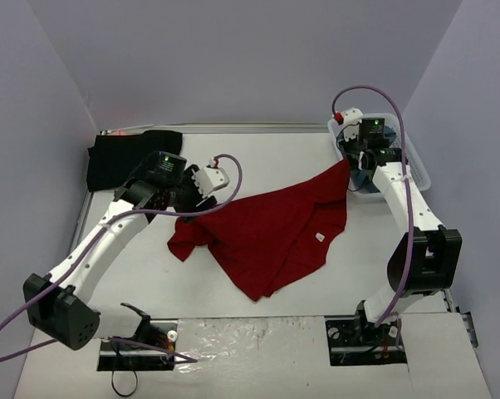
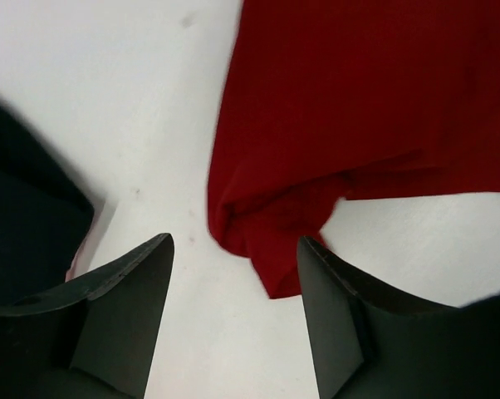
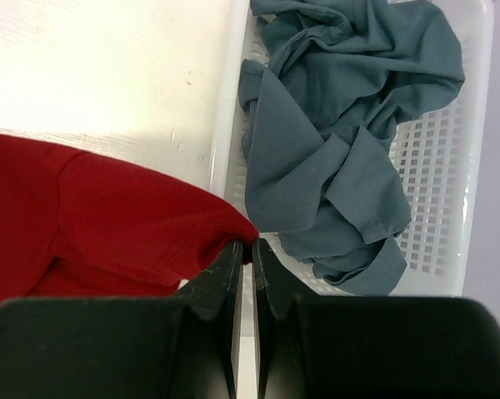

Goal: Fold and stack the t-shirts
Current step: Flatten out the tshirt

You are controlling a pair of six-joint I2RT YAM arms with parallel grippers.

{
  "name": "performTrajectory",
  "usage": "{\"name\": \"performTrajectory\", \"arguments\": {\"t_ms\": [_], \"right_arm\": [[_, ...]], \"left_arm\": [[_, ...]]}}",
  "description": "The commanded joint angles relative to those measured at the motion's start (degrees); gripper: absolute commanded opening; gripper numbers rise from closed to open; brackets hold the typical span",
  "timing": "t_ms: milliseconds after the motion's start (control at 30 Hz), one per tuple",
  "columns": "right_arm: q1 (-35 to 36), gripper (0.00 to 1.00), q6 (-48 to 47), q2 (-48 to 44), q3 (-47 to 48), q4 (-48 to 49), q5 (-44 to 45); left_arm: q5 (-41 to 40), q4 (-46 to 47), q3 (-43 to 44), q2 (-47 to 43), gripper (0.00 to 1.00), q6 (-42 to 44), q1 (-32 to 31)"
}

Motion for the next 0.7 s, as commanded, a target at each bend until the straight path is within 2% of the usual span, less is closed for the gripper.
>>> {"name": "performTrajectory", "arguments": {"t_ms": [0, 67, 200, 367, 667], "right_arm": [[0.23, 0.0, 0.01, -0.01, -1.08, 1.25, 0.67], [0.4, 0.0, 0.19, 0.08, -1.52, 1.6, 0.32], [1.54, 0.0, 0.45, -0.01, -1.87, 1.61, 0.66], [3.56, 0.0, 0.89, 0.61, -2.48, 1.52, 3.83], [6.29, 0.0, 1.25, 1.48, -3.89, 1.6, 7.43]], "left_arm": [[9.7, -11.4, 1.08, -2.49, 0.59, 3.51, -4.37], [10.43, -13.27, -0.24, -1.53, 0.57, 4.04, -8.23], [7.63, -13.45, -3.58, 0.59, 0.39, 3.08, -15.53], [7.44, -12.83, -2.71, 3.75, 0.38, 1.5, -23.08], [9.2, -12.92, -1.39, 12.63, 0.36, 1.49, -31.89]]}}
